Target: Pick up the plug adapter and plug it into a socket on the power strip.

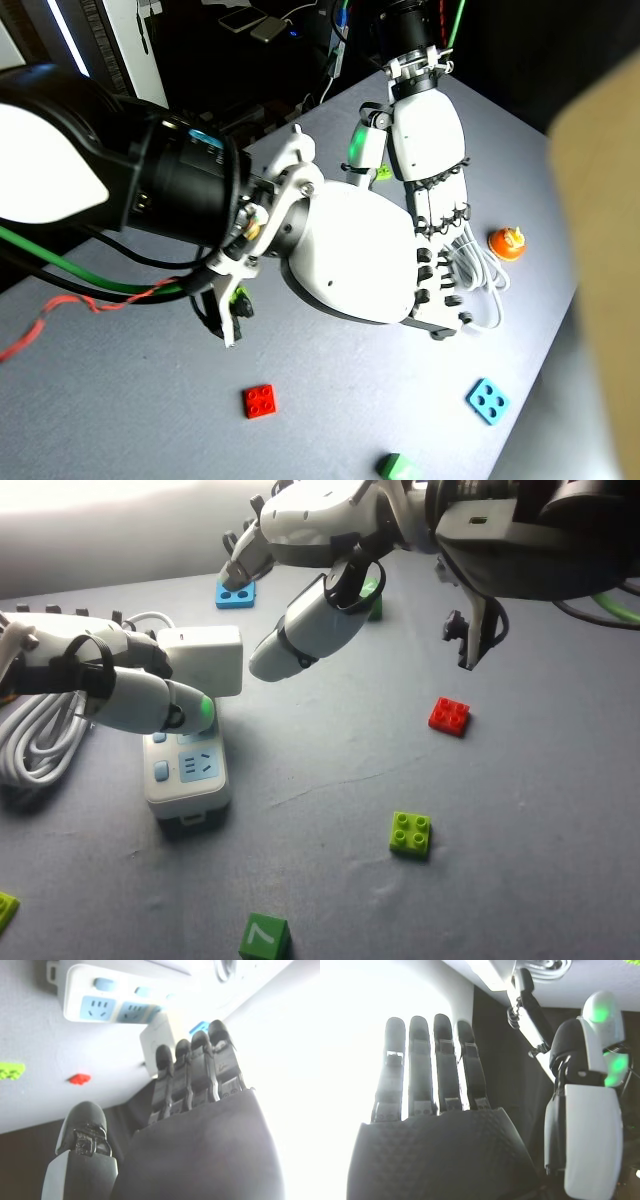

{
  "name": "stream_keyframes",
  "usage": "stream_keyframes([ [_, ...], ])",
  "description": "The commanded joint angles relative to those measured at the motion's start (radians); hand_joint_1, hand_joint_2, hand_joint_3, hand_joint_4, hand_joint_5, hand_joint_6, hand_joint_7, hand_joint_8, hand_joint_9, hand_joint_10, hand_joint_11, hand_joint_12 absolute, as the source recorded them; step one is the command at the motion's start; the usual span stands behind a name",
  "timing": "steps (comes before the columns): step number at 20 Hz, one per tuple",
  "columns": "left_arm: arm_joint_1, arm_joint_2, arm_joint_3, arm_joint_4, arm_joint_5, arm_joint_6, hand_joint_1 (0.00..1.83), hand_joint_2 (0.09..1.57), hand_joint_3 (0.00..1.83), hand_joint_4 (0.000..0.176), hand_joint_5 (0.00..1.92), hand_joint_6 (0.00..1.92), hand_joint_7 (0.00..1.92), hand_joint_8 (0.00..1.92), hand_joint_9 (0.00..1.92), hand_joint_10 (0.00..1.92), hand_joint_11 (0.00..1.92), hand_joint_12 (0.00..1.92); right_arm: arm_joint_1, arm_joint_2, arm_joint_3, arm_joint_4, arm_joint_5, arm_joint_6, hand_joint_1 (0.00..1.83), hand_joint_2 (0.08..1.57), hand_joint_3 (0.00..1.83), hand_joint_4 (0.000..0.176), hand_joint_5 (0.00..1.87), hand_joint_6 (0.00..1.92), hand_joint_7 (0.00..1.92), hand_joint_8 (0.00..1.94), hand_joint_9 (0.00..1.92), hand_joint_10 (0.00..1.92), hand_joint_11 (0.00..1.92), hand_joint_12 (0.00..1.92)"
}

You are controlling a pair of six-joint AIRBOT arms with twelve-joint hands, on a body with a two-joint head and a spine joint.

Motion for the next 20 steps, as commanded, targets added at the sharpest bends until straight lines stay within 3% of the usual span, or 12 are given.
stream_keyframes([
  [1, -0.015, 0.014, 0.008, 0.041, -0.015, 0.006, 0.04, 1.25, 0.00, 0.000, 0.15, 0.01, 0.17, 0.01, 0.16, 0.01, 0.00, 0.36, 0.018, 0.008, -0.003, -0.008, 0.078, 0.001, 0.56, 1.04, 0.01, 0.000, 0.52, 0.02, 0.54, 0.01, 0.47, 0.02, 0.00, 1.12],
  [9, -0.080, 0.020, 0.027, 0.093, -0.015, 0.020, 0.03, 1.25, 0.00, 0.000, 0.14, 0.00, 0.18, 0.00, 0.16, 0.00, 0.00, 0.34, 0.036, 0.039, -0.050, -0.012, 0.041, 0.004, 0.59, 1.05, 0.00, 0.000, 0.64, 0.02, 0.68, 0.02, 0.59, 0.03, 0.09, 1.14],
  [16, -0.138, 0.020, 0.038, 0.114, -0.007, 0.050, 0.01, 1.26, 0.00, 0.000, 0.27, 0.01, 0.31, 0.01, 0.28, 0.02, 0.00, 0.63, 0.046, 0.095, -0.101, -0.020, 0.034, 0.020, 0.61, 1.08, 0.00, 0.000, 0.84, 0.06, 0.90, 0.07, 0.85, 0.13, 0.33, 1.26],
  [17, -0.140, 0.020, 0.039, 0.114, -0.006, 0.053, 0.05, 1.25, 0.00, 0.000, 0.32, 0.02, 0.35, 0.01, 0.32, 0.02, 0.00, 0.76, 0.046, 0.098, -0.101, -0.020, 0.035, 0.016, 0.59, 1.10, 0.00, 0.000, 0.87, 0.09, 0.93, 0.19, 0.78, 0.47, 0.39, 1.39],
  [18, -0.145, 0.020, 0.041, 0.114, -0.006, 0.055, 0.05, 1.25, 0.00, 0.000, 0.40, 0.01, 0.43, 0.01, 0.39, 0.02, 0.00, 0.91, 0.048, 0.104, -0.105, -0.021, 0.034, 0.011, 0.58, 1.12, 0.00, 0.000, 0.88, 0.19, 0.87, 0.50, 0.71, 0.85, 0.46, 1.50],
  [19, -0.151, 0.020, 0.044, 0.114, -0.006, 0.068, 0.06, 1.25, 0.00, 0.000, 0.45, 0.01, 0.49, 0.01, 0.45, 0.02, 0.00, 1.00, 0.050, 0.115, -0.115, -0.023, 0.042, 0.000, 0.56, 1.13, 0.00, 0.000, 0.78, 0.56, 0.77, 0.87, 0.65, 1.14, 0.49, 1.62],
  [20, -0.154, 0.020, 0.045, 0.114, -0.006, 0.073, 0.08, 1.25, 0.00, 0.000, 0.52, 0.01, 0.56, 0.01, 0.51, 0.02, 0.06, 1.02, 0.050, 0.121, -0.119, -0.023, 0.049, -0.002, 0.56, 1.13, 0.00, 0.000, 0.68, 0.85, 0.70, 1.10, 0.61, 1.28, 0.51, 1.68],
])
